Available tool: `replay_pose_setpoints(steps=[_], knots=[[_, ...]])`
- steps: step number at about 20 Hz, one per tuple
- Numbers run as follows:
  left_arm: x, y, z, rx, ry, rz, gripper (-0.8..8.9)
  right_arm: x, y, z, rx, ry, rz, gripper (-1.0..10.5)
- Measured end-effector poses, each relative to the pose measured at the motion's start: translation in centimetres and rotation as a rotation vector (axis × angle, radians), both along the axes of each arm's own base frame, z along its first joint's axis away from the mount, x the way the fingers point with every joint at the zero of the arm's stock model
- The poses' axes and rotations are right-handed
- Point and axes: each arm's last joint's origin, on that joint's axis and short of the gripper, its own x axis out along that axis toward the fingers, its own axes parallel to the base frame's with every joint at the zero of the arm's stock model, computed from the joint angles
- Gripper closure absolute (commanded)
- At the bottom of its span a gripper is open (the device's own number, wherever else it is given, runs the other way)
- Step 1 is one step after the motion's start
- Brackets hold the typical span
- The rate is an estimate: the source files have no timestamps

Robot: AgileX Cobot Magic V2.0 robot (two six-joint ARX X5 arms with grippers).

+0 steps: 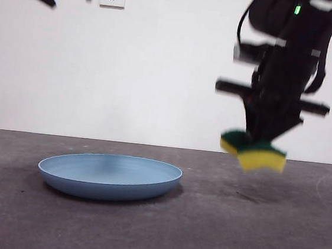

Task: Pick up the plate,pick up the cloth,clean the plate with the cloth

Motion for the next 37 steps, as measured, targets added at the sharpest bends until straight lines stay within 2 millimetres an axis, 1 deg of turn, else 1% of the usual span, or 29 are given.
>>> replay_pose_setpoints(steps=[2, 3, 5, 8, 12, 19, 21, 23, 26, 27, 29, 30, 31, 32, 33, 35, 37], knots=[[-1.9, 0.5, 1.1, -0.031, -0.022, -0.020, 4.28, 0.4, 0.2, -1.8, -0.017, 0.064, 0.000, 9.6], [-2.6, 0.8, 1.5, -0.041, -0.029, -0.024, 4.28, 0.4, 0.3, -2.5, -0.017, 0.096, 0.006, 9.3], [-3.6, 1.0, 1.9, -0.043, -0.030, -0.027, 4.28, 0.4, 0.3, -3.3, -0.028, 0.134, 0.005, 8.2], [-3.8, 1.1, 1.5, -0.031, 0.009, -0.027, 4.32, 0.4, 0.3, -3.4, -0.031, 0.145, 0.005, 6.6], [-3.7, 1.1, 1.4, -0.027, 0.021, -0.026, 4.32, 0.3, 0.3, -3.4, -0.042, 0.153, -0.001, 5.3], [-3.7, 1.1, 1.3, -0.025, 0.029, -0.026, 4.32, 0.2, 0.2, -3.4, -0.047, 0.159, -0.001, 5.3], [-3.8, 1.1, 1.3, -0.024, 0.030, -0.026, 4.32, 0.0, 0.1, -3.1, -0.050, 0.166, -0.002, 5.3], [-3.8, 1.1, 1.3, -0.024, 0.030, -0.026, 4.32, -0.5, -0.1, -1.8, -0.036, 0.142, 0.000, 5.4], [-3.8, 1.1, 1.2, -0.021, 0.043, -0.026, 4.38, -2.0, -0.8, 2.0, 0.004, 0.057, 0.003, 5.4], [-3.9, 1.2, 1.1, -0.016, 0.056, -0.026, 4.38, -2.8, -1.1, 3.6, 0.022, 0.020, 0.004, 5.7], [-4.0, 1.2, 0.9, -0.006, 0.079, -0.028, 4.42, -4.3, -1.8, 6.2, 0.055, -0.049, 0.005, 7.0], [-4.1, 1.2, 0.8, 0.003, 0.092, -0.031, 4.97, -5.2, -2.3, 7.6, 0.077, -0.094, 0.006, 8.0], [-4.2, 1.3, 0.7, 0.011, 0.101, -0.034, 6.16, -6.0, -2.7, 8.9, 0.097, -0.138, 0.006, 8.6], [-4.2, 1.3, 0.6, 0.020, 0.110, -0.038, 7.42, -6.8, -3.0, 10.0, 0.116, -0.178, 0.008, 9.1], [-4.3, 1.3, 0.5, 0.029, 0.122, -0.041, 8.31, -7.9, -3.4, 11.3, 0.139, -0.226, 0.014, 9.5], [-4.4, 1.3, 0.4, 0.036, 0.128, -0.047, 8.22, -9.8, -4.0, 13.2, 0.176, -0.299, 0.029, 9.6], [-4.5, 1.2, 0.5, 0.038, 0.124, -0.055, 8.22, -11.1, -4.3, 14.3, 0.195, -0.351, 0.052, 9.6]])
